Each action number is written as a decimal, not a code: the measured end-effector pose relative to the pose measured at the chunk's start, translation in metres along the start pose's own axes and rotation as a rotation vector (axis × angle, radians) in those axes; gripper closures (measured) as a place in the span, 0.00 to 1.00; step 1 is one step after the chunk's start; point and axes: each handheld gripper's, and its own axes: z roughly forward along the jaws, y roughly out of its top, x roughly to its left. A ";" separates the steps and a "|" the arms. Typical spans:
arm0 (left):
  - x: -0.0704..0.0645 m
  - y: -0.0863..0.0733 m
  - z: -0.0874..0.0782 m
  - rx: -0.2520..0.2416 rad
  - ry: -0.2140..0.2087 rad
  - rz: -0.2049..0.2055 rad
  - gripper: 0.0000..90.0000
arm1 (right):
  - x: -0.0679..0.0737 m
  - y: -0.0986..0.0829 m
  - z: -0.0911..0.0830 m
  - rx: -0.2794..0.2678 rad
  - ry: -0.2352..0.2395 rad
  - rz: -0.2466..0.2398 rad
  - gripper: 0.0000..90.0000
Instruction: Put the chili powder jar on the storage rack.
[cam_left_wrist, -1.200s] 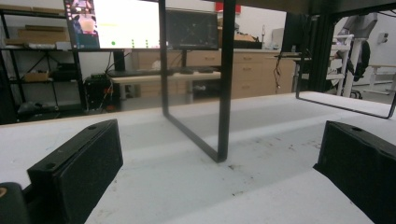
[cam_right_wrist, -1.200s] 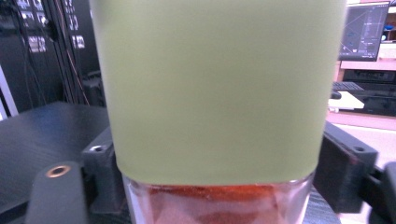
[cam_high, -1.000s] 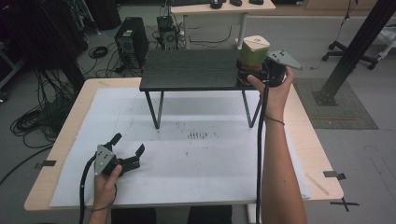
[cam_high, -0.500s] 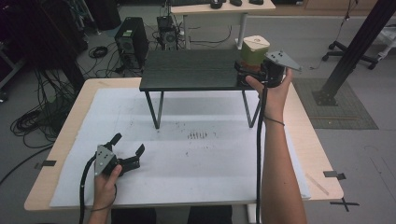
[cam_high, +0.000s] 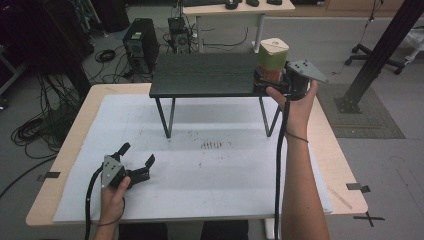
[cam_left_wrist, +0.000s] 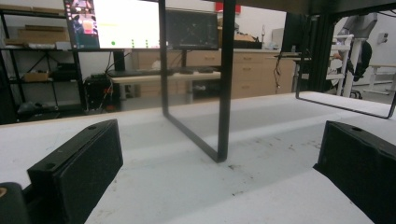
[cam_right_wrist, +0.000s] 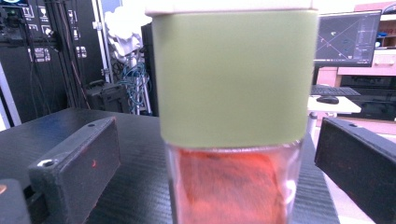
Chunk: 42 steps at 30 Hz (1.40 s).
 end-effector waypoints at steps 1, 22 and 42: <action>0.000 0.000 0.000 0.000 0.000 -0.001 0.00 | 0.001 -0.001 -0.006 -0.005 -0.002 0.001 0.00; 0.000 0.000 0.000 0.000 0.001 0.000 0.00 | 0.011 -0.040 -0.077 -0.043 -0.019 0.023 0.00; 0.000 0.000 0.000 0.000 0.001 0.001 0.00 | 0.019 -0.113 -0.115 -0.035 -0.008 0.051 0.00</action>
